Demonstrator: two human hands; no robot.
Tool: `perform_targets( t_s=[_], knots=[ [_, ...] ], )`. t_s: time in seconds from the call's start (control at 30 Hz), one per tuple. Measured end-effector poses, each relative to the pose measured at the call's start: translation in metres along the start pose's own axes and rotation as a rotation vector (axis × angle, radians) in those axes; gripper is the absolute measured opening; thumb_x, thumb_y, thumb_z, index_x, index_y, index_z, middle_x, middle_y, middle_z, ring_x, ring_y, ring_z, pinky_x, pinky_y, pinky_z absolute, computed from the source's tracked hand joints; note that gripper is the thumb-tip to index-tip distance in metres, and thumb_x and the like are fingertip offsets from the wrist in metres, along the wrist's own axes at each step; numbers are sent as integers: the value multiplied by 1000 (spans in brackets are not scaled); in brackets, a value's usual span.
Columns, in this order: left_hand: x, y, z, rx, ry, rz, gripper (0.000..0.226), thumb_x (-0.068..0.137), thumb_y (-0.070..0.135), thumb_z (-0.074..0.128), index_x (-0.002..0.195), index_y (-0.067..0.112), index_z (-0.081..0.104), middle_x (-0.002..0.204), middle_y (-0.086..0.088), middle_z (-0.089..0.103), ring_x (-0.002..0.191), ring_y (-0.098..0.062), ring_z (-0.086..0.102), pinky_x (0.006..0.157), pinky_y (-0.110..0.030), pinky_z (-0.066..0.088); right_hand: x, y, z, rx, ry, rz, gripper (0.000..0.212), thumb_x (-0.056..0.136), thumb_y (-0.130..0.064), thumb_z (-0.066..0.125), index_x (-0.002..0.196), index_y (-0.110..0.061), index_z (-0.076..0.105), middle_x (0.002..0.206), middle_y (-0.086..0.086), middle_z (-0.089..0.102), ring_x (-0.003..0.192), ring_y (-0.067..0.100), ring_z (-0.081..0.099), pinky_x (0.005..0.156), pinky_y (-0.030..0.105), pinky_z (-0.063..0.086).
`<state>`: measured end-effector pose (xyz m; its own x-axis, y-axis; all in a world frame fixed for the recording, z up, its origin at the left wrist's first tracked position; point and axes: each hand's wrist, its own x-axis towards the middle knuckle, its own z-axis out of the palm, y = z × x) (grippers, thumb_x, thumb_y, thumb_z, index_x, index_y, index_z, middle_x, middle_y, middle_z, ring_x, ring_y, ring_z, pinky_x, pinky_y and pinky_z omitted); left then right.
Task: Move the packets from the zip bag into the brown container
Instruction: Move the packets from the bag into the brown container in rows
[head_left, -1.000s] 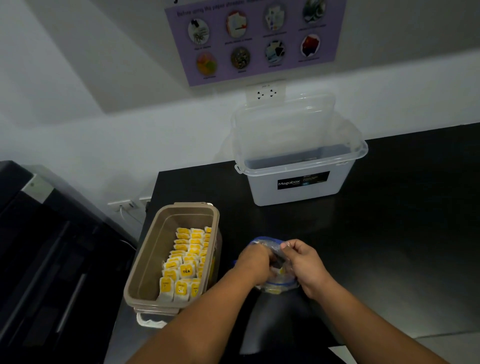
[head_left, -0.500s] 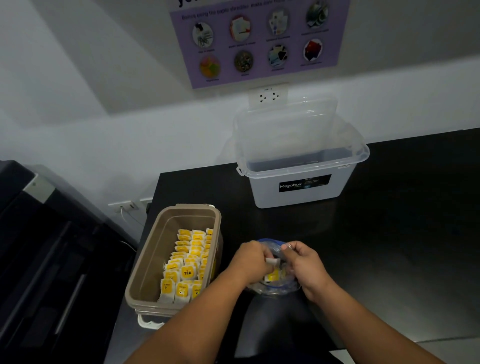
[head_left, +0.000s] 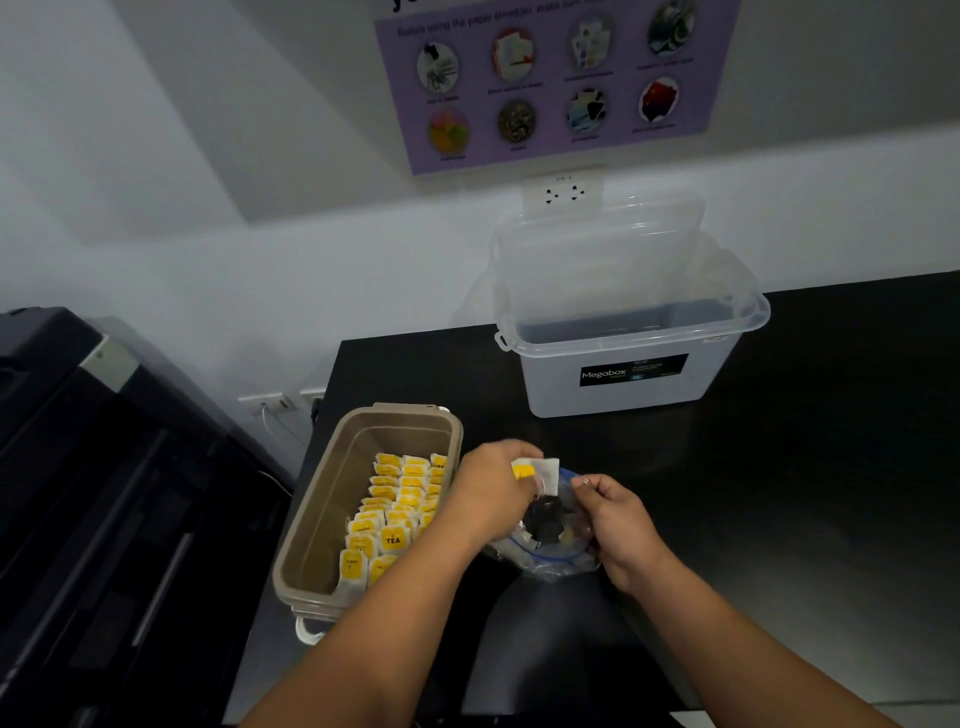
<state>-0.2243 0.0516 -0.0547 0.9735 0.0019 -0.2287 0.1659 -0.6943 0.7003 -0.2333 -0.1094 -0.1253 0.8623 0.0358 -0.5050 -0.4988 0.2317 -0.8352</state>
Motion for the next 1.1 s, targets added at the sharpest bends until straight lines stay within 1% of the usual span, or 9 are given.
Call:
perform_targets(
  t_s=[0.13,0.23,0.33,0.5,0.67,0.77,0.87,1.0,1.1],
  knots=[
    [-12,10,-58,-104,134,56,26,86,15,78,106,29,70,99,5,74,88,-9,70,81,-26,57,1,-1,3,4,-11,5,17,107,-16,55,97,-7,65,65,0,72,50,8,65,53,28,51],
    [-17,2,-99,-5,230,46,21,85,20,80,99,32,71,91,11,72,82,-5,69,75,-26,57,3,1,3,8,-19,12,17,107,-15,55,94,-9,63,57,-5,66,44,3,59,49,25,48],
    [-18,-15,-126,157,244,-6,16,87,25,77,100,33,71,91,13,70,83,-3,65,69,-22,52,4,1,4,21,-26,20,15,106,-17,57,96,-9,66,71,3,74,54,10,69,57,30,54],
    [-12,-48,-134,498,51,-115,20,91,24,73,110,24,74,98,5,68,85,-9,62,71,-21,45,5,2,6,10,-19,29,14,105,-18,58,100,-8,68,76,6,77,61,14,73,64,35,55],
    [-7,-76,-122,728,-81,-188,18,89,21,73,106,22,76,101,0,72,91,-15,67,85,-30,57,4,0,9,7,-16,39,14,106,-17,57,101,-8,67,67,1,74,53,9,69,54,29,53],
    [1,-84,-116,897,-200,-207,15,90,19,68,104,19,75,101,-3,72,94,-18,68,88,-31,57,3,0,9,12,-18,45,13,106,-16,57,100,-8,66,66,1,73,51,9,67,50,26,53],
    [10,-84,-109,1037,-295,-226,22,93,20,64,113,13,70,112,-6,70,104,-22,67,89,-29,53,2,1,9,-8,-13,49,14,106,-17,57,101,-7,66,63,-1,71,49,7,65,50,26,52],
    [17,-92,-104,1096,-374,-172,25,92,17,66,115,7,67,115,-9,69,105,-26,67,89,-31,53,0,1,10,-4,-10,55,15,105,-19,59,103,-8,68,78,7,77,62,14,72,63,35,55],
    [17,-96,-103,1145,-464,-93,24,92,15,65,115,7,67,118,-10,67,107,-26,65,89,-30,51,-1,0,10,-6,-13,52,15,105,-18,58,102,-7,67,71,3,75,58,12,71,60,33,55]
  ],
)
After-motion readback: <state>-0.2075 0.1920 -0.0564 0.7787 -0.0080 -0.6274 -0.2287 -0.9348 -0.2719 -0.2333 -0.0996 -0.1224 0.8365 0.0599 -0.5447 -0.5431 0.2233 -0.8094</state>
